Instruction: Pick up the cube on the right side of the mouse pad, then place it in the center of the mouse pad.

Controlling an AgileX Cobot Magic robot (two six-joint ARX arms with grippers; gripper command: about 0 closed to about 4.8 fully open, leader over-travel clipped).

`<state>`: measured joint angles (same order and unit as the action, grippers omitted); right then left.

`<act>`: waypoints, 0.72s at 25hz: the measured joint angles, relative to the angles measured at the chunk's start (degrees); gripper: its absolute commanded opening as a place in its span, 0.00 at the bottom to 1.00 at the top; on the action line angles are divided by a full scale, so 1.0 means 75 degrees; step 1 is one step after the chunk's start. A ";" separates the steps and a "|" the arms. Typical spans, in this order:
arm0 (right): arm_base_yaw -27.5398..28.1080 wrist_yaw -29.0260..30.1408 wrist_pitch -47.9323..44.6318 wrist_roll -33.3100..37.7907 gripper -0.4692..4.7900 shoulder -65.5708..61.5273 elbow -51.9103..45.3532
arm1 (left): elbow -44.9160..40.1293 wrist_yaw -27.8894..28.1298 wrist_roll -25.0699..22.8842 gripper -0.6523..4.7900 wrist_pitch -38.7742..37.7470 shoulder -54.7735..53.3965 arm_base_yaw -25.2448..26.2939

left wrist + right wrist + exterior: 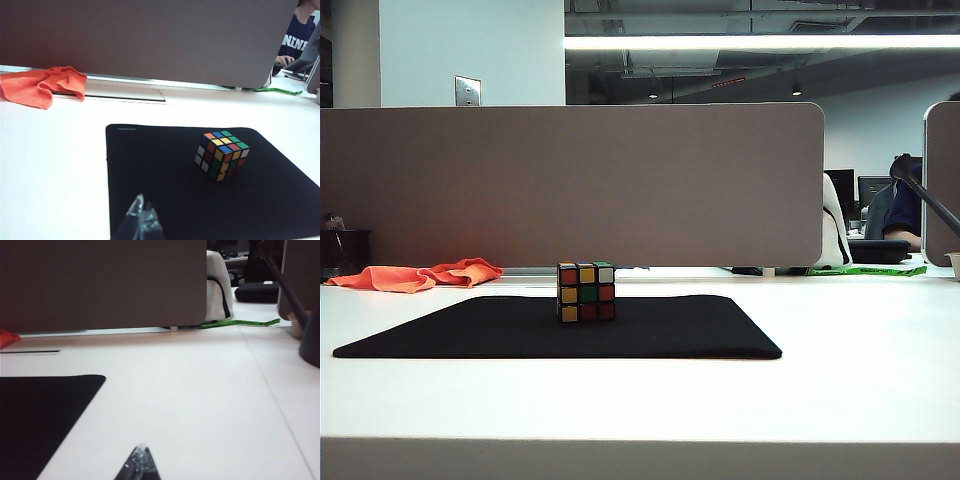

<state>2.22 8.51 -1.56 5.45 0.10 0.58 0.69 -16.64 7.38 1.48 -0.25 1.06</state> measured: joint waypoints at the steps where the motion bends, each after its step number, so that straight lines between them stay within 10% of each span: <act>1: -0.0181 -0.0224 0.0015 -0.0079 0.08 0.0000 0.0000 | -0.0003 -0.0003 0.0003 0.11 -0.0003 0.0000 0.0000; 7: -0.1067 -0.2171 0.0023 -0.0265 0.08 0.0000 0.0000 | -0.0003 0.0023 0.0000 0.11 0.0000 0.0000 0.0000; 18: -0.1008 -0.2028 0.0181 -0.0775 0.08 -0.0003 -0.0020 | -0.0003 0.0026 0.0003 0.11 0.0000 0.0000 0.0000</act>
<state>-5.34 -6.70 -0.21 -0.36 0.08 0.43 0.67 -16.45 7.40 1.48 -0.25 1.06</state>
